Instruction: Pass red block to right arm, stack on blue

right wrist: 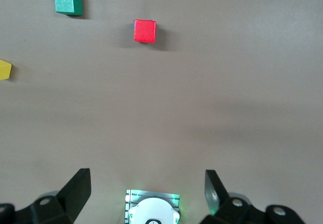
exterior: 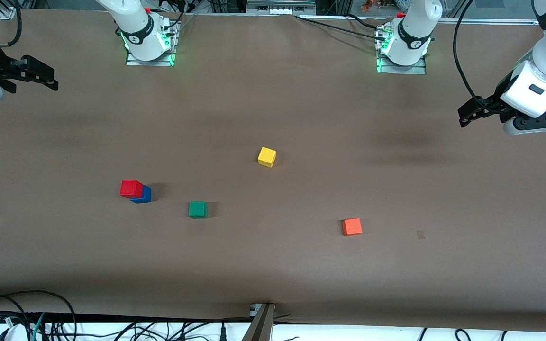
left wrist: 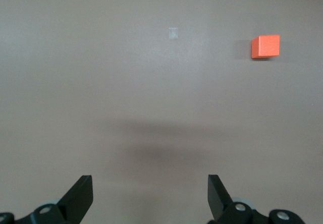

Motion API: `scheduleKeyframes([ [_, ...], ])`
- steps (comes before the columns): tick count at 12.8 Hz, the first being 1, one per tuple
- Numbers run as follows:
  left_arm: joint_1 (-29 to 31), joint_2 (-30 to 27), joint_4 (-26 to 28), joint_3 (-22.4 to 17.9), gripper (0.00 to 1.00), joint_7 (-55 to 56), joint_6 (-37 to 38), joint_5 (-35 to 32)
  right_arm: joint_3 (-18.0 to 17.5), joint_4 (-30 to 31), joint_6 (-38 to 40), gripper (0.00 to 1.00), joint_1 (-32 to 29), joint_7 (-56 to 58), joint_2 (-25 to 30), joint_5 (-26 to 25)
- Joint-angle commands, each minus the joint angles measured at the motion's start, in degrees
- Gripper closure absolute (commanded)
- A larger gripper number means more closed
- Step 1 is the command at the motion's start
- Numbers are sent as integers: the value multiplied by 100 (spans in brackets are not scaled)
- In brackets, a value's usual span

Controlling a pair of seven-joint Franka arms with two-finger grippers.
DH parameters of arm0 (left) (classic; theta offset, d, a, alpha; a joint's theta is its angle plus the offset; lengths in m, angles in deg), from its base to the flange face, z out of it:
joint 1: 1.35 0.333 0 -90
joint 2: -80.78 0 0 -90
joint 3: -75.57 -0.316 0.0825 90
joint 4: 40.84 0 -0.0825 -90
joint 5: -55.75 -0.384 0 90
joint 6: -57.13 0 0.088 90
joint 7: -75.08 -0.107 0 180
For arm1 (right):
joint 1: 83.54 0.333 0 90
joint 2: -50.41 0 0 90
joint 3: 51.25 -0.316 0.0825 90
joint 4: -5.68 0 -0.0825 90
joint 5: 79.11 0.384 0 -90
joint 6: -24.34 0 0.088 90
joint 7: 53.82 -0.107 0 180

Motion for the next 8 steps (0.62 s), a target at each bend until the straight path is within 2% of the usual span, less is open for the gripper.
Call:
scheduleKeyframes([
  [1, 27, -15, -30, 52, 0, -56, -60, 120, -83, -335, 106, 0, -86, 6, -268, -85],
  [8, 36, -24, -21, 35, 0, -56, -51, 120, -100, -460, 98, 0, -42, -12, -410, -226],
])
